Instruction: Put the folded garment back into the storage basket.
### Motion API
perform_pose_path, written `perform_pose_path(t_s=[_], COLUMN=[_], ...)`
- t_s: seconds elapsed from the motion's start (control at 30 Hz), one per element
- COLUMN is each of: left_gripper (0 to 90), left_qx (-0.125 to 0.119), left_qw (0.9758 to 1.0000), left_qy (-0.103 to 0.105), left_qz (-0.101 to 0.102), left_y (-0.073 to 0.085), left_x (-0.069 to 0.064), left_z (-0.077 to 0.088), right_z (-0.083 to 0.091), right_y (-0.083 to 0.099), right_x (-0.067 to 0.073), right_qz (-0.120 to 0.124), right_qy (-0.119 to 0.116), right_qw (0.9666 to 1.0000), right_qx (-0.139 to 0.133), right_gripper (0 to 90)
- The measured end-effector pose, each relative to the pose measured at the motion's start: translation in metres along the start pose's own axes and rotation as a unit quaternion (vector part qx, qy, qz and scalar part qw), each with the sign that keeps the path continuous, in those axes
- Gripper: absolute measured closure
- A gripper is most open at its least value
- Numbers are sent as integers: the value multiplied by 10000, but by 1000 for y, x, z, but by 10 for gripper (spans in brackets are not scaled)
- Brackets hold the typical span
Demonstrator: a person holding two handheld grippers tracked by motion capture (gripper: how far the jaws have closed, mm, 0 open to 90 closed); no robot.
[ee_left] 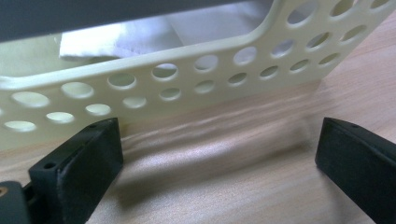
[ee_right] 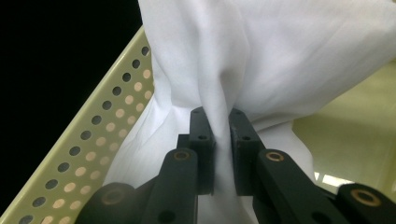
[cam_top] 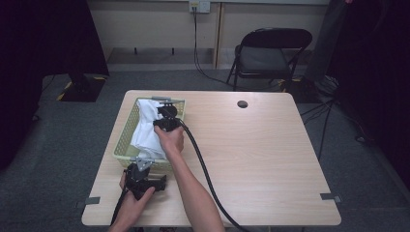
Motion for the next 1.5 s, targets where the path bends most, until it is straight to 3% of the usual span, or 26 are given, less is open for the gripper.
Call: perform_pose_path(t_s=[0.17, 0.43, 0.57, 0.87, 1.03, 1.17, 1.5], left_gripper=[1, 1, 1, 1, 1, 1, 1], left_qx=[-1, -1, 1, 3, 0, -2, -2], left_qw=[10000, 10000, 10000, 10000, 10000, 10000, 10000], left_qy=[-1, -1, 0, -3, -1, 4, 3], left_qz=[0, -2, -2, -3, -3, -1, -3], left_y=[0, 0, 0, 0, 0, 0, 0], left_x=[0, 0, 0, 0, 0, 0, 0], left_z=[0, 0, 0, 0, 0, 0, 0], right_z=[-1, -2, -1, 7, 11, 17, 31], right_y=[1, 0, 0, -3, -3, -1, -2], right_x=[0, 0, 1, 4, 6, 10, 9], right_qz=[41, 39, 14, 71, 131, 282, 413], right_qy=[110, 59, 33, -192, -292, -599, -624], right_qw=[9999, 9999, 10000, 9996, 9992, 9976, 9965], right_qx=[32, 73, 27, -186, -233, -215, -361], right_gripper=[820, 855, 763, 676, 580, 466, 276])
Point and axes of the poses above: each handheld gripper's, and its own axes: z roughly backward along the jaws, y roughly out of its underside, x roughly to its left, the point moved 5 cm from there along -z, roughly forward along the jaws, and after that the axes turned 6 degrees about -z, right-handed, at the moved point
